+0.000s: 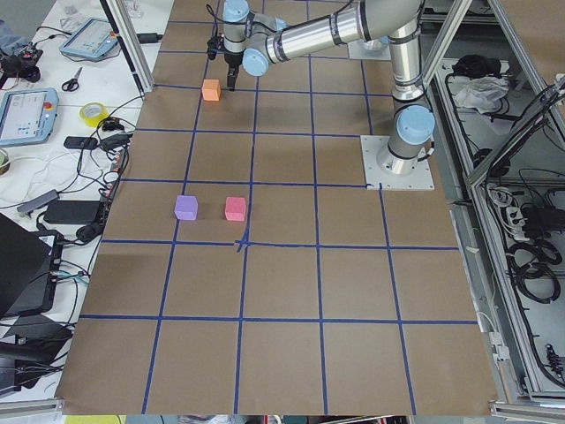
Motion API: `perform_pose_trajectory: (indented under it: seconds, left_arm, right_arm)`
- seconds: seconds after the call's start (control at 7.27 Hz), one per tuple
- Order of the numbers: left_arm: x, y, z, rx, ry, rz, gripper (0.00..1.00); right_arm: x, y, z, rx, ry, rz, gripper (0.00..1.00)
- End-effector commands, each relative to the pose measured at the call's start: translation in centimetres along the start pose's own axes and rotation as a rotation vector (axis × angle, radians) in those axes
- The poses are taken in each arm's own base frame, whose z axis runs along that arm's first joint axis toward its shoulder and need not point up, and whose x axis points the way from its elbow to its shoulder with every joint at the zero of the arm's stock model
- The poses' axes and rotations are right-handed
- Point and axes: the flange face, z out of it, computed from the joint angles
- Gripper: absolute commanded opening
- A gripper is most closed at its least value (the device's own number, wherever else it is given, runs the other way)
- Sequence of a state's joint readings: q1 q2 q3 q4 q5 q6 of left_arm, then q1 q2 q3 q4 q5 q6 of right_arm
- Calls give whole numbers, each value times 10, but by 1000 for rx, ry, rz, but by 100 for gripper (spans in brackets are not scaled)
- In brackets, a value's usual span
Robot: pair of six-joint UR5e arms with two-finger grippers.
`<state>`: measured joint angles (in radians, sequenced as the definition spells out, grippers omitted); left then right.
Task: Arrange blocks in a line
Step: 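Close the left gripper on the orange cube and lift it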
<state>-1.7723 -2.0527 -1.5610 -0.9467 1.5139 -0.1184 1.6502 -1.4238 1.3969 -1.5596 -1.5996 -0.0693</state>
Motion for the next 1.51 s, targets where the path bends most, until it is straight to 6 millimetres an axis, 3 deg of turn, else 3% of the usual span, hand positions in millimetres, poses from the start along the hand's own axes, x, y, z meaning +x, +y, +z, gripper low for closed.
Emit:
perform_pose_trajectory:
  seconds: [0.0, 0.14, 0.41, 0.69, 0.96, 1.38]
  left_arm:
    - [17, -13, 47, -17, -26, 14, 100]
    - [18, -16, 61, -11, -23, 5, 100]
    - [27, -18, 80, -4, -19, 16, 100]
    - [36, -27, 89, 7, 15, 18, 100]
    - [36, -29, 93, 8, 15, 3, 100]
    - [45, -58, 92, 47, 55, -49, 100]
  right_arm:
    - [20, 5, 3, -33, -5, 19, 100]
    - [33, 5, 5, -37, -6, 4, 100]
    - [29, 23, 8, -64, -12, 21, 100]
    - [22, 38, 16, -63, -57, 69, 100]
    - [22, 38, 16, -63, -54, 72, 100]
    - [25, 36, 15, -47, -48, 70, 100]
